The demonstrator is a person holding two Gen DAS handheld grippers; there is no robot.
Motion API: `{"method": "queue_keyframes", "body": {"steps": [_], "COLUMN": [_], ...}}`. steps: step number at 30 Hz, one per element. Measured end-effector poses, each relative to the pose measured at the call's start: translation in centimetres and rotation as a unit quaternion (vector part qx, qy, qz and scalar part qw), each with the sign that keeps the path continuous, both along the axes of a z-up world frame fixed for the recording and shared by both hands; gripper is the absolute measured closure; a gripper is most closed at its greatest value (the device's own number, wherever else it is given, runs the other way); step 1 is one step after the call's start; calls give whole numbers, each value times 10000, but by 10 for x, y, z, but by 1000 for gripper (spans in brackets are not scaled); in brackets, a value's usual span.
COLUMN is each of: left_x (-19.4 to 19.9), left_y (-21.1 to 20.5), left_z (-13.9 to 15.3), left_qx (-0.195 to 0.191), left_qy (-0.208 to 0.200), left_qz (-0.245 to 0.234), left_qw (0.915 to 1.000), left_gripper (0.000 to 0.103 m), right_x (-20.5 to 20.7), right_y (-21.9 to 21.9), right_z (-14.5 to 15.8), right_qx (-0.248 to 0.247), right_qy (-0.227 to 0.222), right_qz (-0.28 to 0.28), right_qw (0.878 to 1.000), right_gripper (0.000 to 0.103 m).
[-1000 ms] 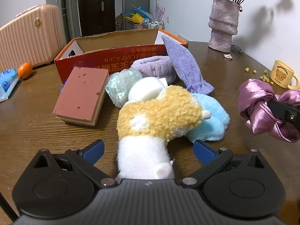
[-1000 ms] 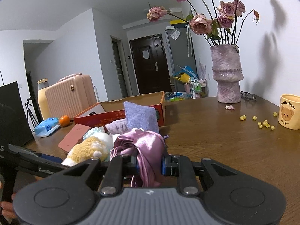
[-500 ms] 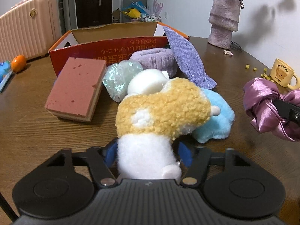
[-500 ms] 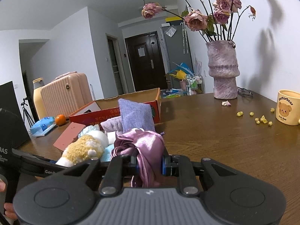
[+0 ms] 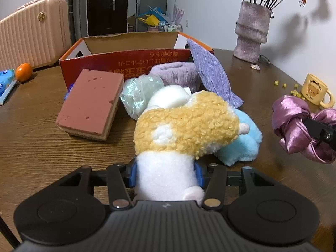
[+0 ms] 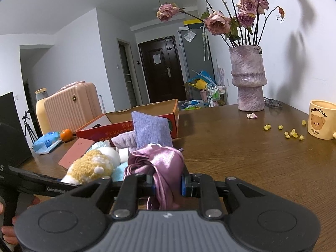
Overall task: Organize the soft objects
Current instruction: 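Carry the lamb and bow over the cardboard box with both tools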
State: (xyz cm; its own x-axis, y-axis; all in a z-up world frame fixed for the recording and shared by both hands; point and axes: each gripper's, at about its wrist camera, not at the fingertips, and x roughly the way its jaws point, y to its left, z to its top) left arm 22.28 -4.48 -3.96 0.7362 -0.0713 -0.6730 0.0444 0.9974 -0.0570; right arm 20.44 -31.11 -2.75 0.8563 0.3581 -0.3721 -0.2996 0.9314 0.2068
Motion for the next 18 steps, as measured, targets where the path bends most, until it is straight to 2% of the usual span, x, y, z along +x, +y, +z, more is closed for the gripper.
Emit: {"method": "queue_keyframes", "body": {"steps": [18], "left_x": [-20], "left_y": [21], "left_z": [42], "left_qx": [-58], "left_qy": [-682], "left_qz": [104], "left_qw": [9976], "left_gripper": [53], "right_x": [-2], "right_y": [18], "right_z": [18], "right_qx": [-187], "right_qy": [-349], "right_qz": [117], "right_qw": [9991], "right_gripper": [83]}}
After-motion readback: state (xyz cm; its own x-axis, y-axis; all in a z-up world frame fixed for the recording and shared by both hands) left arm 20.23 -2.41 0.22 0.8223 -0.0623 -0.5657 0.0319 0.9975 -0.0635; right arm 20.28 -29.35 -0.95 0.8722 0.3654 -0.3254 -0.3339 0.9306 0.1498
